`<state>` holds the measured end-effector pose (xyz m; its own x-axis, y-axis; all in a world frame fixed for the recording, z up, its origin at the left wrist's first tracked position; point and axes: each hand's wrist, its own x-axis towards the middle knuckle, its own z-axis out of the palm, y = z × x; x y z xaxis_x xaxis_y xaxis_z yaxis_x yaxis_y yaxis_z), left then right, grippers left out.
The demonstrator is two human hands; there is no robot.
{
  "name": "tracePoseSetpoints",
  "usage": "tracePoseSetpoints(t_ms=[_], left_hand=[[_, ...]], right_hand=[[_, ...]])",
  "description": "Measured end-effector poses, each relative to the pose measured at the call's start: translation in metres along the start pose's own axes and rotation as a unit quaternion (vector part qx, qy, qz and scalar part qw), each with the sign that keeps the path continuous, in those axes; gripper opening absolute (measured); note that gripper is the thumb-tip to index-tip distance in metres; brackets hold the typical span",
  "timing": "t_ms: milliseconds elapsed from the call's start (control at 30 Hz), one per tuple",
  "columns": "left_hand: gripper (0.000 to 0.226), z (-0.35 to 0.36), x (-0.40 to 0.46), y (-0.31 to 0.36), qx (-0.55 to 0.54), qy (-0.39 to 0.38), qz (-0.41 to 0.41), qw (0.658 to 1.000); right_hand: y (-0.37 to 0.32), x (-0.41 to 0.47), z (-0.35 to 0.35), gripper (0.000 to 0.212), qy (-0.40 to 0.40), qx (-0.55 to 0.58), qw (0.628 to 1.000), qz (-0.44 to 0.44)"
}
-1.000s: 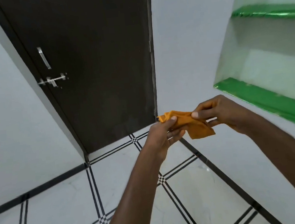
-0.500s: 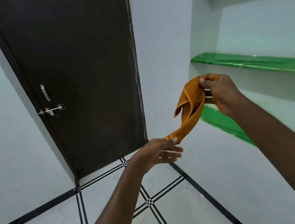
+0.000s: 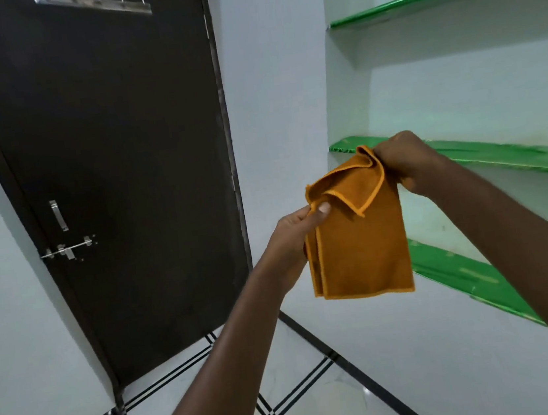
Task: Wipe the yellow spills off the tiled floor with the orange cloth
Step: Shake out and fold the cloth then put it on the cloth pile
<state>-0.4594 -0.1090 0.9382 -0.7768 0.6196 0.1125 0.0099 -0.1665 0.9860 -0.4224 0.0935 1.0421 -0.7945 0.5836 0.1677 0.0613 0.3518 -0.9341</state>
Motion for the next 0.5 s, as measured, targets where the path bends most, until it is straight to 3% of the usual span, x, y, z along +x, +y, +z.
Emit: tracePoseSetpoints(t_ms=[167, 267, 400, 500], left_hand=[[0.049, -0.003, 0.004, 0.013, -0.019, 0.000, -0.090, 0.996], [0.040, -0.004, 0.008, 0.012, -0.038, 0.024, -0.103, 0.994], [0.043, -0.004, 0.020, 0.008, -0.056, 0.078, -0.128, 0.987], [0.037, 0.002, 0.025, 0.007, -0.065, 0.119, -0.166, 0.977]], right_hand=[[0.022, 0.018, 0.013, 0.032, -0.032, -0.118, 0.991, 0.045], [0.034, 0.022, 0.017, 0.017, -0.034, -0.158, 0.985, 0.054], [0.045, 0.004, 0.020, 0.021, 0.079, -0.238, 0.962, -0.110], [0.046, -0.027, 0.033, 0.017, -0.015, -0.219, 0.960, -0.173]])
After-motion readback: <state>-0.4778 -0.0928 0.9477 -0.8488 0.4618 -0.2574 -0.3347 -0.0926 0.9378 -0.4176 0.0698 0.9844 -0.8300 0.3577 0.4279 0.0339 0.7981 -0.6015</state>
